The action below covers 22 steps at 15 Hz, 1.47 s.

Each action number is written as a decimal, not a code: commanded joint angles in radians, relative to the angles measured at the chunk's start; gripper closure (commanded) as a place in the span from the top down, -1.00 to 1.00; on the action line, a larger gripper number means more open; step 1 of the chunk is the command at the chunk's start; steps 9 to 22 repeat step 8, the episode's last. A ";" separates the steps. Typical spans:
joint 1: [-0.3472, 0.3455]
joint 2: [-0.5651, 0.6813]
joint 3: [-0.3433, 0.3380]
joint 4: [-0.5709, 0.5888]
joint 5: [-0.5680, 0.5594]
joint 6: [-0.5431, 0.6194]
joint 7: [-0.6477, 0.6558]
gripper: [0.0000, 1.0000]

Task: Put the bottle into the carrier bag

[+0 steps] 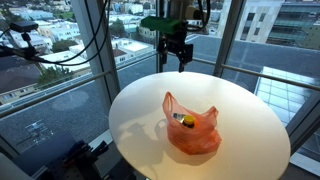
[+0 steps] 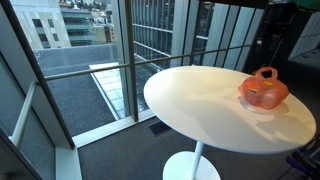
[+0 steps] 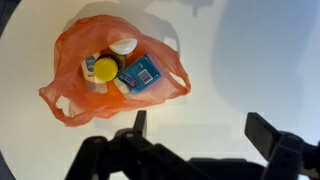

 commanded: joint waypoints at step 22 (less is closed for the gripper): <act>0.017 -0.049 0.007 -0.005 0.004 -0.056 -0.044 1.00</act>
